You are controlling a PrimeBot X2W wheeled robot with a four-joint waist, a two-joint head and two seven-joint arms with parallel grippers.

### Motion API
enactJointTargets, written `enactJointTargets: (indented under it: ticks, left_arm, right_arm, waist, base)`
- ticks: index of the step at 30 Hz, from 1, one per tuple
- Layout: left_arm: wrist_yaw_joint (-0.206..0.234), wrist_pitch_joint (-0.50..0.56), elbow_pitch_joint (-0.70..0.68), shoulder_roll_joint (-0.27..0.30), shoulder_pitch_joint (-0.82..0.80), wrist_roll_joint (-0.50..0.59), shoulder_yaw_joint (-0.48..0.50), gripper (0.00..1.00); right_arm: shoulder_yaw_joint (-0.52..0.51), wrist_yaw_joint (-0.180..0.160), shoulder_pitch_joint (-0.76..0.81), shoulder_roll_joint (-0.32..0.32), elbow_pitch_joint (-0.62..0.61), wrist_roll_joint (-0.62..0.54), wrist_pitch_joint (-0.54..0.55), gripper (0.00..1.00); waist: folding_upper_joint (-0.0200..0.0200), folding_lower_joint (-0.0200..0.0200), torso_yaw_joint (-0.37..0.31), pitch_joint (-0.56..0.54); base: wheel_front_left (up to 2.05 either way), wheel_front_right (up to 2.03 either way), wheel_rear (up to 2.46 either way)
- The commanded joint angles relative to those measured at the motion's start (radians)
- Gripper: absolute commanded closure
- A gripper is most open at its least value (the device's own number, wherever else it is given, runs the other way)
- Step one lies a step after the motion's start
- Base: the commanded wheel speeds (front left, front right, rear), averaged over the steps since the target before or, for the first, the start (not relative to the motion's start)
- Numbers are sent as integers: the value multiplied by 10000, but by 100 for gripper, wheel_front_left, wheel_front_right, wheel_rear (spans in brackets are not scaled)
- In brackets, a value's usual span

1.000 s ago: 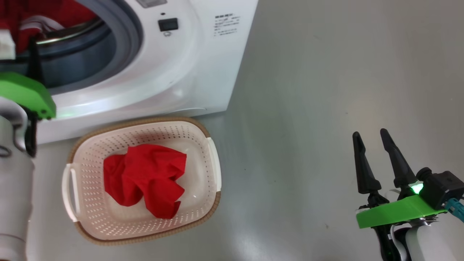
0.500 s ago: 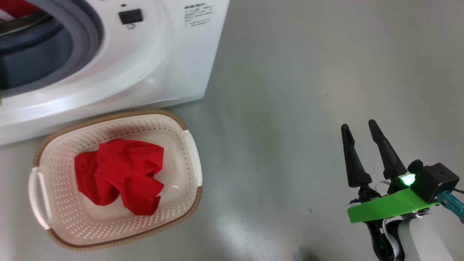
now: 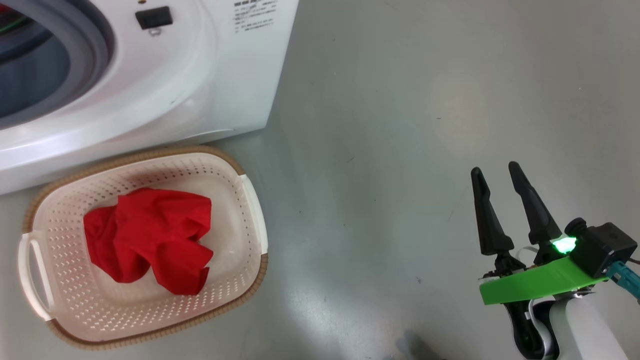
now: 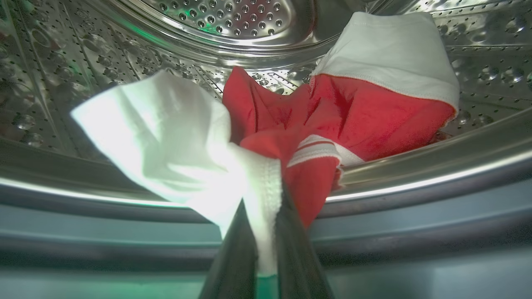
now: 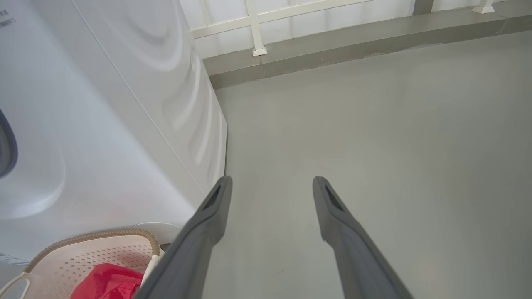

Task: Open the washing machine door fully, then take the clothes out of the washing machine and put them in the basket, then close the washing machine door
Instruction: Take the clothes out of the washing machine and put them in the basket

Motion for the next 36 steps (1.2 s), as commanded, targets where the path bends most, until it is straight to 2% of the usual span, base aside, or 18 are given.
enactJointTargets:
  ticks: [1,8,11,17,22,27,32,36]
  left_arm:
    - [117,-158,-150,603,-92,51,71,100]
    - [-199,-949,-324,318,90,-437,331,100]
    - [-462,-1071,-612,169,364,-834,642,100]
    - [-855,-1090,-3037,-162,1738,-1241,1314,100]
    - [-898,-1092,-5122,-666,3378,-1090,1974,100]
    - [-1139,-1093,-6668,-1277,4722,-990,2775,100]
    - [-1355,-1093,-7735,-1717,5569,-770,3235,100]
    - [-1557,-1093,-9143,-2231,6510,-538,3599,100]
  right_arm:
    - [213,63,-107,-121,-260,9,-63,0]
    - [104,63,-130,-121,-209,-46,-63,0]
    - [46,63,-109,-121,-170,-104,-63,0]
    - [-178,63,-31,-121,-109,-273,-63,0]
    - [-323,63,118,-121,-80,-375,-63,0]
    - [-395,63,276,-121,-26,-453,-63,0]
    - [-460,63,385,-121,5,-488,-63,0]
    - [-565,63,505,-121,21,-521,-63,0]
  waist:
    - [-1,0,26,1]
    - [-1,0,267,-230]
    - [-1,0,398,-425]
    - [-1,0,707,-815]
    - [-1,0,925,-1149]
    - [-1,0,1119,-1444]
    - [-1,0,1277,-1590]
    - [-1,0,1460,-1778]
  base:
    - [0,0,0]
    - [0,0,0]
    - [0,0,0]
    - [0,0,0]
    - [0,0,0]
    - [0,0,0]
    - [0,0,0]
    - [0,0,0]
